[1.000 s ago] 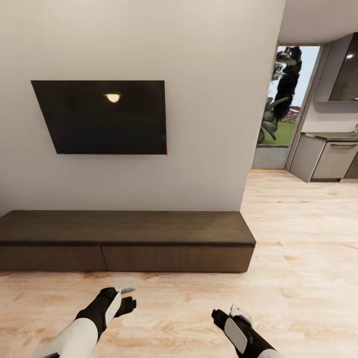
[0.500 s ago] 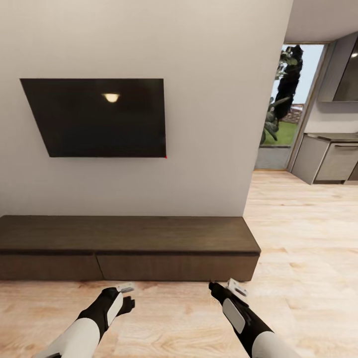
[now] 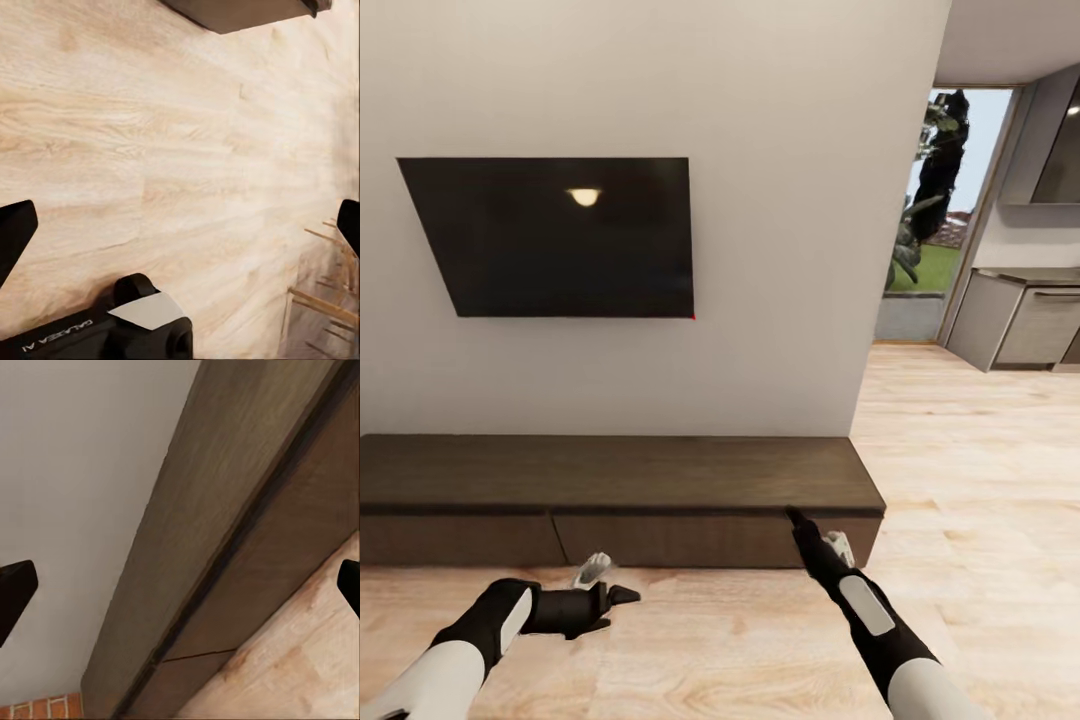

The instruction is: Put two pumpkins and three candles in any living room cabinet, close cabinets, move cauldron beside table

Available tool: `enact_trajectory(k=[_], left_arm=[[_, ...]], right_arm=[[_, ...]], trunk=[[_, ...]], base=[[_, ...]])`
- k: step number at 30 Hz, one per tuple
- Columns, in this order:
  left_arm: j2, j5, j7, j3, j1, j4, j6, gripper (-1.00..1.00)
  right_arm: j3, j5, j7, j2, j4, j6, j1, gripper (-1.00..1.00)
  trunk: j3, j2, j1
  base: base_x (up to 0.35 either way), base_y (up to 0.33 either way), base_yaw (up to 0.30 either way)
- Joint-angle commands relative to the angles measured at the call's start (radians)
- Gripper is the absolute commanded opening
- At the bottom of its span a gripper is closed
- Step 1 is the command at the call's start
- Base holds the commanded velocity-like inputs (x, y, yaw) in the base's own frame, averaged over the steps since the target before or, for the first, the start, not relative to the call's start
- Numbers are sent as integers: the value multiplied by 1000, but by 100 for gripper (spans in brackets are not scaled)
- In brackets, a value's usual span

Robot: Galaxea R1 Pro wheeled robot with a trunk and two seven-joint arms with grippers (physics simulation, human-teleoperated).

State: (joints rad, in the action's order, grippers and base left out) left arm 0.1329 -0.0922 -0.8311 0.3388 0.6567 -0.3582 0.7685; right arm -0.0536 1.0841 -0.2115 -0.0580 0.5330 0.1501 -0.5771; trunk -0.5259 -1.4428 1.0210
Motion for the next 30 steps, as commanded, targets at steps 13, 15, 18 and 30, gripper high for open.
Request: enact_trajectory(k=[13,15,18,30], left_arm=[[54,5,-130,1,0,1,56,100],[54,5,-131,1,0,1,61,100],[54,6,-140,2,0,1,82,100],[76,2,-310,-2,-1,1,141,100]], right_arm=[[-124,256,-45,46,-129,7,5,100],[-125,263,-38,43,-142,0,5,100],[-133,272,-40,42,-148,-1,5,100],[-164,278,-257,39,-202,-1,6,100]], trunk=[[0,0,0],[0,0,0],[0,0,0],[-31,-70,38]], base=[[171,0,0],[62,0,0],[23,0,0],[2,0,0]])
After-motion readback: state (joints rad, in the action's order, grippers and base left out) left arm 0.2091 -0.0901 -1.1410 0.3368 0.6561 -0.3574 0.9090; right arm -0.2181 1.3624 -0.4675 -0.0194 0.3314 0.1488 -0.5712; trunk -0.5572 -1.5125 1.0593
